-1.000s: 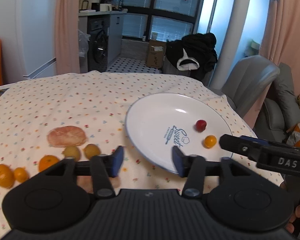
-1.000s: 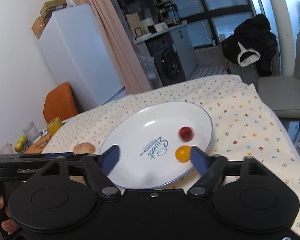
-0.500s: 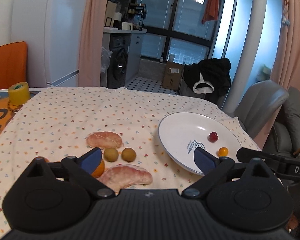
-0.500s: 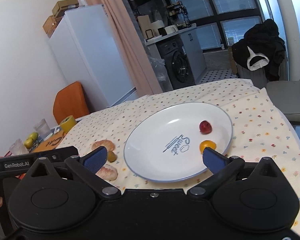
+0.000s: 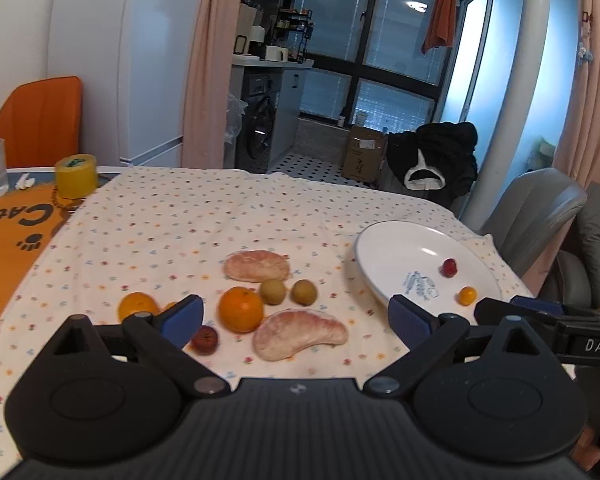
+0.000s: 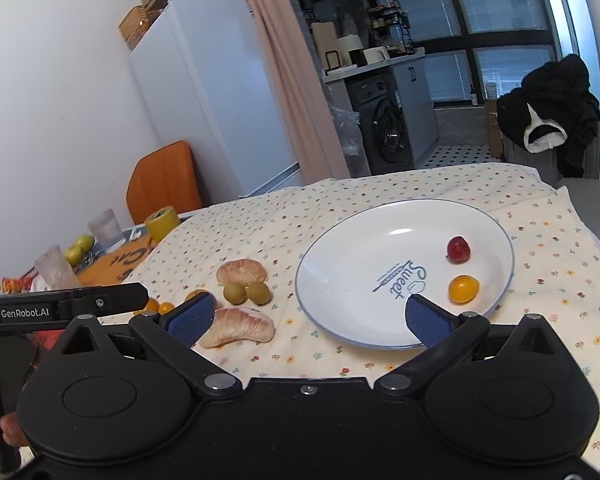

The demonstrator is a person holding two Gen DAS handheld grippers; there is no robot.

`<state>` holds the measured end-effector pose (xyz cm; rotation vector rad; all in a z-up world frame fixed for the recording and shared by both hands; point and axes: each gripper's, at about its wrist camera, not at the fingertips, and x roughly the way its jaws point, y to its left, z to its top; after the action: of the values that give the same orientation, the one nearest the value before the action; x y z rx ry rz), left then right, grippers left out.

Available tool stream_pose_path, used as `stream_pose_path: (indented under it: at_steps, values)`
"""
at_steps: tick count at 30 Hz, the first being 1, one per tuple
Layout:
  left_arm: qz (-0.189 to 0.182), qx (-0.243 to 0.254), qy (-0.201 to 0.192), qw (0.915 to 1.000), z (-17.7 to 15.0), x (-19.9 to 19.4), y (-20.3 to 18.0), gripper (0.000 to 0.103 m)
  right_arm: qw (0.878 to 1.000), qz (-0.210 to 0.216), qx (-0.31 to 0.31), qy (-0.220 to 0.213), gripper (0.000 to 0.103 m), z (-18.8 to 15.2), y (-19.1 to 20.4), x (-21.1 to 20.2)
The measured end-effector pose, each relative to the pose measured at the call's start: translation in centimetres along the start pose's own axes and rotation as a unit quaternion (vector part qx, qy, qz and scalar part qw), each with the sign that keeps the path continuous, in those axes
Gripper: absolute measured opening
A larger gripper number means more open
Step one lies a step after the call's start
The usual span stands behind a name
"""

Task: Organize fruits
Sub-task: 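Withdraw both open grippers from the plate back over the fruit row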

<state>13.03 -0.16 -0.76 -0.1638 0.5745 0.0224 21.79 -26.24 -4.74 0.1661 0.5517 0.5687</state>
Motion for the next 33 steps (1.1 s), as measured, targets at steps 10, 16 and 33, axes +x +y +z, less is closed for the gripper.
stream_pose_path:
  at_steps: [10,16,33]
  values:
    - [0.026,-0.012,0.002,0.9996,-0.8,-1.0,2.6,0.098,1.0,0.009,-0.006,0.026,0.103,-0.7,1.8,1.0]
    - [0.035,-0.023,0.009,0.9991,-1.2,-0.9,3.9,0.097,0.999,0.019,-0.016,0.036,0.103,-0.9,2.7,1.6]
    - [0.041,-0.029,0.024,0.9985,-2.4,0.8,6.5,0.079,0.995,0.032,-0.046,0.077,0.103,-1.2,6.1,5.7]
